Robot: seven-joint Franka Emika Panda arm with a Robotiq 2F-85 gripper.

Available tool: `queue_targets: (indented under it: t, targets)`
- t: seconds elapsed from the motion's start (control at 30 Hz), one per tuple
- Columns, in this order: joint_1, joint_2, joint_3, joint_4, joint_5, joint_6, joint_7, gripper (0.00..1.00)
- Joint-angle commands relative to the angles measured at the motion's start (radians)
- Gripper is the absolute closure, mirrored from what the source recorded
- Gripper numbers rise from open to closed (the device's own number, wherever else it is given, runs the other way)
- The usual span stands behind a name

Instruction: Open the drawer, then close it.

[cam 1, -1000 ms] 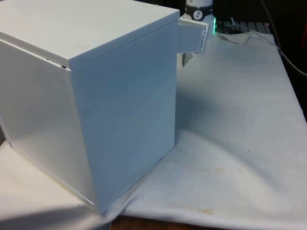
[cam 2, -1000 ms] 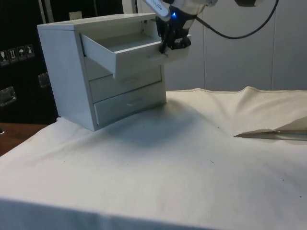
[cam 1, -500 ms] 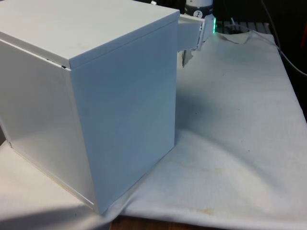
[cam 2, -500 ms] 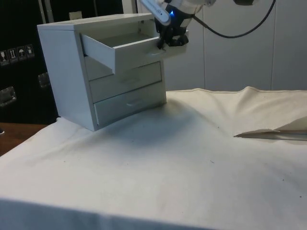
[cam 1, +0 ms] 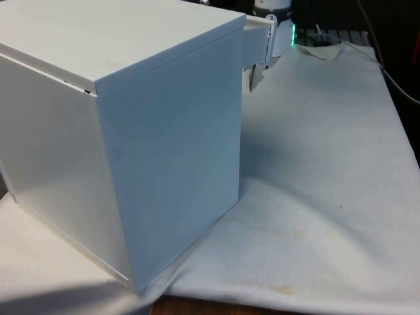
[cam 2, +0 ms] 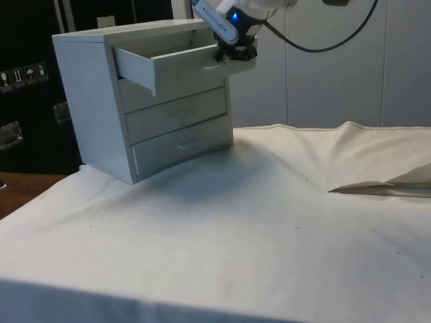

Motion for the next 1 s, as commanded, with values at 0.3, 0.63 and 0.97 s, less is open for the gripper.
queue_targets:
  t: [0.3,0.63,0.97]
  targets:
    - [0.000,0.048,0.002,0.061,-0.069,-0.006,0.075,1.00]
    - [-0.001,0.104,-0.009,0.119,-0.084,0.006,0.112,1.00]
    - [-0.002,0.170,-0.019,0.190,-0.085,0.010,0.142,1.00]
